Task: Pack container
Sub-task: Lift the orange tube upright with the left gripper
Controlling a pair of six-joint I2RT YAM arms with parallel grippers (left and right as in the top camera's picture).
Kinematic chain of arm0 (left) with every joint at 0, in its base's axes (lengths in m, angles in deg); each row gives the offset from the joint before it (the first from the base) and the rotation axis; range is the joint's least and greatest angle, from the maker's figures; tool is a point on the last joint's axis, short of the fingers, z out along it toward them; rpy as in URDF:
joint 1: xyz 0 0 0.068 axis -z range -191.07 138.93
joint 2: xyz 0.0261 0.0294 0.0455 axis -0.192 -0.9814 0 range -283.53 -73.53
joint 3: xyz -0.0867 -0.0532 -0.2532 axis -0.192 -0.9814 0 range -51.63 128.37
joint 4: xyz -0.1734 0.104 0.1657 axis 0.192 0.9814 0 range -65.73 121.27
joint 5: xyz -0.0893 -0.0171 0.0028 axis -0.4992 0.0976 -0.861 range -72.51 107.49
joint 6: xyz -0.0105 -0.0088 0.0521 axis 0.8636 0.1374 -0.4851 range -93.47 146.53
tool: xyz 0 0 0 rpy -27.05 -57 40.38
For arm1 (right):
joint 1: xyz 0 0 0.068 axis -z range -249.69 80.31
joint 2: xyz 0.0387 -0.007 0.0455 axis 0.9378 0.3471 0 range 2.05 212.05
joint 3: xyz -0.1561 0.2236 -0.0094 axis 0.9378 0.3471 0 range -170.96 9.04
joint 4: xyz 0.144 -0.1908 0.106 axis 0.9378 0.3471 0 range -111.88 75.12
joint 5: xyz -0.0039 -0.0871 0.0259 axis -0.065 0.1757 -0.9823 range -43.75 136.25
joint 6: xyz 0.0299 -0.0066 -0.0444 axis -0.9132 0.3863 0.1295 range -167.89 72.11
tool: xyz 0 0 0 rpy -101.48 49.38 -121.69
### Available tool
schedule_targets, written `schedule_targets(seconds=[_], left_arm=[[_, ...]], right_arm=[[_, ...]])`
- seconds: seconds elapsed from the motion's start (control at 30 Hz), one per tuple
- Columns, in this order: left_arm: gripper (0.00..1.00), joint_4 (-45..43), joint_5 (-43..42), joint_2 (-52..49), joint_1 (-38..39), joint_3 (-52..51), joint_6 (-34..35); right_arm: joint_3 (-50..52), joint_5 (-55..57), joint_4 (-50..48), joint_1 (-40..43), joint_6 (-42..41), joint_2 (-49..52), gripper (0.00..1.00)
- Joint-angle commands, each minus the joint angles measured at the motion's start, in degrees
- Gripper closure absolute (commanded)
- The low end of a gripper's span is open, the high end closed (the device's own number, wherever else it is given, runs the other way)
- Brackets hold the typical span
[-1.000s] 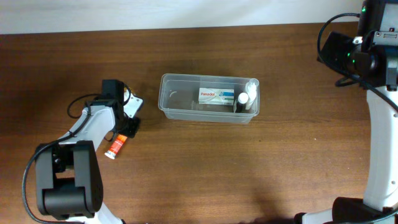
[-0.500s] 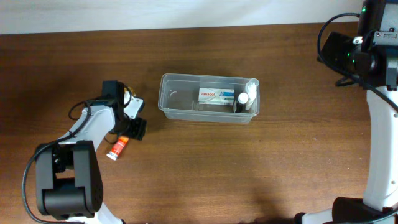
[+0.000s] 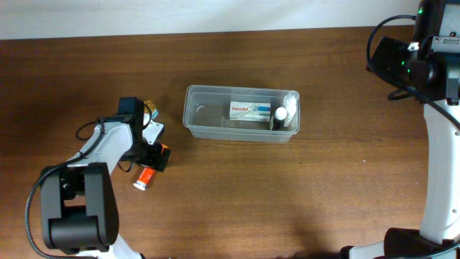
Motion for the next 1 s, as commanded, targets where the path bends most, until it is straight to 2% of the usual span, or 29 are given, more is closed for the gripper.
schedule_targets(seconds=[0.0, 0.07, 0.1, 0.33, 0.67, 0.77, 0.97], left_arm=[[0.30, 0.4, 1.2, -0.7, -0.5, -0.5, 0.3], [0.57, 0.3, 1.2, -0.7, -0.5, -0.5, 0.3], [0.65, 0.3, 1.2, -0.7, -0.5, -0.5, 0.3], [0.84, -0.7, 0.5, -0.7, -0.5, -0.5, 2.8], [0.87, -1.8, 0.3, -0.7, -0.5, 0.6, 5.6], [0.87, -1.2, 0.1, -0.7, -0.5, 2.5, 6.9], [0.87, 2.1, -5.5, -0.7, -0.5, 10.1, 7.2]], right_arm=[[-0.8, 1.1, -0.1, 0.2, -0.1, 0.1, 0.02], [-0.8, 1.1, -0.1, 0.2, -0.1, 0.1, 0.02], [-0.8, 1.1, -0.1, 0.2, -0.1, 0.1, 0.02], [-0.8, 1.1, -0.1, 0.2, -0.1, 0.1, 0.02], [-0.8, 1.1, -0.1, 0.2, -0.1, 0.1, 0.02], [-0.8, 1.1, -0.1, 0.2, -0.1, 0.1, 0.02], [-0.8, 1.1, -0.1, 0.2, -0.1, 0.1, 0.02]])
